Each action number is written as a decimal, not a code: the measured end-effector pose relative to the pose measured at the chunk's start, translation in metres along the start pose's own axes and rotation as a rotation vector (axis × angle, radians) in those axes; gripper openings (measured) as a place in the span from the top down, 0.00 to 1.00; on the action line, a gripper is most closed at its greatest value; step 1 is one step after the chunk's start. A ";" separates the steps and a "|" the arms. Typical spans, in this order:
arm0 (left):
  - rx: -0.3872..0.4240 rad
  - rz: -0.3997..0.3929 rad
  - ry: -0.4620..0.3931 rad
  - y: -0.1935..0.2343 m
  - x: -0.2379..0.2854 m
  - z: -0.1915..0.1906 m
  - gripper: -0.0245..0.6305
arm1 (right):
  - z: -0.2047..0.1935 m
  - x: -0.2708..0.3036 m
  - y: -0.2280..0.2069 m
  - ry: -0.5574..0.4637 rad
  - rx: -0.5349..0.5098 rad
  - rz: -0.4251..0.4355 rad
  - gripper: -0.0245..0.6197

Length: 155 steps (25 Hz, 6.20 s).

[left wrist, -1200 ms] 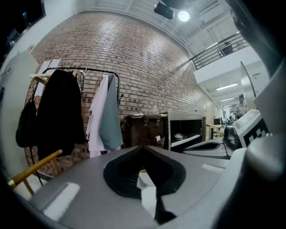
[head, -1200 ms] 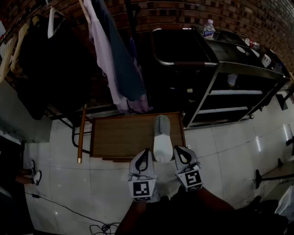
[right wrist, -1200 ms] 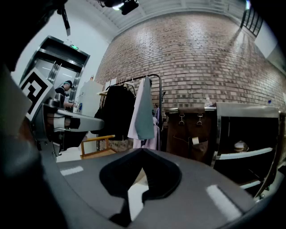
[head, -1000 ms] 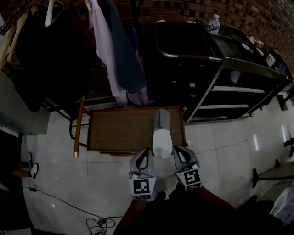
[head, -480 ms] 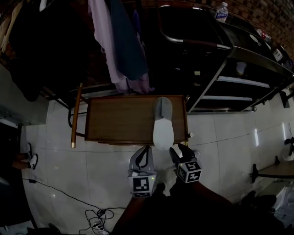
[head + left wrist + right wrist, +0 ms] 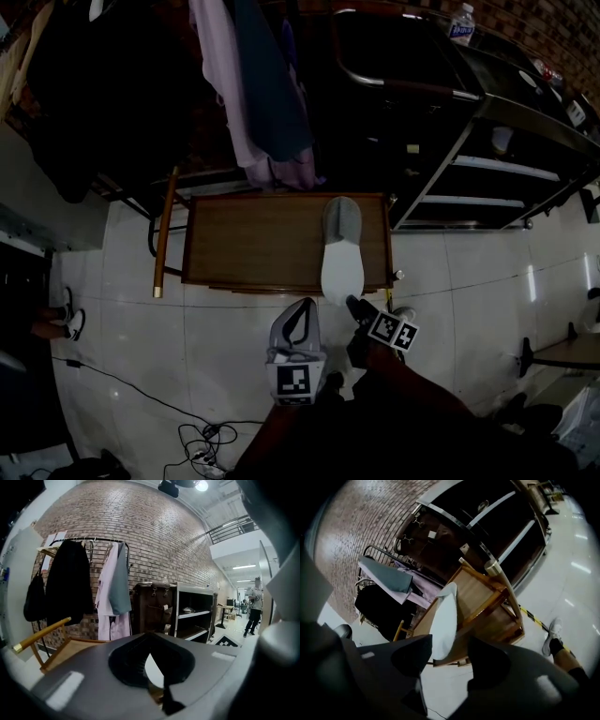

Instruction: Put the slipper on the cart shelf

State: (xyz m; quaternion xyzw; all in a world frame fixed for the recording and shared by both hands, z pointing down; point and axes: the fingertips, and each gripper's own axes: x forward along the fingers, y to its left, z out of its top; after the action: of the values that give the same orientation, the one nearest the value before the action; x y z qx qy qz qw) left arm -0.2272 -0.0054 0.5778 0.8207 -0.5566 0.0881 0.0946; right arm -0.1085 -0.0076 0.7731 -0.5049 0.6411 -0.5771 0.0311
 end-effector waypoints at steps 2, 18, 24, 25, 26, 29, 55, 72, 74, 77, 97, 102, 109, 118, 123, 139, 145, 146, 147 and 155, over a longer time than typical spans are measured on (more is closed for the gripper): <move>-0.004 0.008 0.003 0.003 -0.002 -0.001 0.94 | -0.002 0.009 -0.004 0.002 0.025 -0.006 0.60; -0.017 0.037 -0.007 0.017 -0.011 0.004 0.94 | -0.003 0.037 0.014 0.019 -0.023 -0.017 0.80; 0.004 0.044 -0.055 0.018 -0.014 0.019 0.94 | 0.001 0.030 0.027 0.004 -0.124 -0.012 0.87; 0.009 0.044 -0.060 0.018 -0.015 0.021 0.94 | 0.002 0.026 0.029 -0.004 -0.142 -0.010 0.88; 0.011 0.042 -0.064 0.018 -0.015 0.023 0.94 | 0.003 0.021 0.031 -0.013 -0.158 -0.008 0.89; 0.004 0.033 -0.078 0.017 -0.015 0.030 0.94 | 0.009 0.005 0.037 -0.035 -0.226 -0.004 0.89; 0.064 0.049 -0.205 0.014 -0.002 0.102 0.94 | 0.142 -0.147 0.233 -0.683 -1.179 0.028 0.89; 0.087 0.040 -0.251 0.010 0.002 0.121 0.94 | 0.146 -0.156 0.239 -0.699 -1.250 0.011 0.89; 0.085 0.039 -0.244 0.010 0.004 0.119 0.94 | 0.145 -0.153 0.240 -0.692 -1.252 0.015 0.89; 0.078 0.033 -0.243 0.009 0.005 0.121 0.94 | 0.144 -0.151 0.240 -0.676 -1.270 0.016 0.89; 0.051 -0.023 -0.239 -0.044 0.030 0.129 0.94 | 0.183 -0.185 0.187 -0.641 -1.200 -0.093 0.89; 0.041 -0.053 -0.231 -0.081 0.052 0.136 0.94 | 0.211 -0.200 0.156 -0.617 -1.188 -0.131 0.89; 0.011 -0.077 -0.223 -0.134 0.096 0.139 0.94 | 0.258 -0.223 0.085 -0.591 -1.109 -0.204 0.89; 0.009 -0.114 -0.206 -0.200 0.149 0.141 0.94 | 0.307 -0.257 0.009 -0.546 -1.058 -0.305 0.89; 0.020 -0.111 -0.194 -0.225 0.176 0.139 0.94 | 0.330 -0.258 -0.026 -0.507 -1.052 -0.321 0.89; 0.039 -0.050 -0.189 -0.260 0.257 0.151 0.94 | 0.432 -0.213 -0.063 -0.458 -0.991 -0.260 0.89; 0.063 -0.027 -0.199 -0.255 0.276 0.164 0.94 | 0.465 -0.187 -0.061 -0.435 -0.931 -0.257 0.89; 0.066 -0.020 -0.202 -0.253 0.278 0.166 0.94 | 0.470 -0.182 -0.060 -0.432 -0.910 -0.248 0.89; 0.069 -0.013 -0.204 -0.251 0.280 0.169 0.94 | 0.476 -0.176 -0.059 -0.430 -0.890 -0.239 0.89; 0.084 0.028 -0.199 -0.238 0.290 0.177 0.94 | 0.524 -0.119 -0.047 -0.447 -0.739 -0.160 0.89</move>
State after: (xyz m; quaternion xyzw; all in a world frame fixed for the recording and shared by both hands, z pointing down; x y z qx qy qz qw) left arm 0.1074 -0.2236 0.4660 0.8209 -0.5703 0.0308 0.0031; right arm 0.3051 -0.2892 0.5710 -0.6426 0.7409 -0.1863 -0.0586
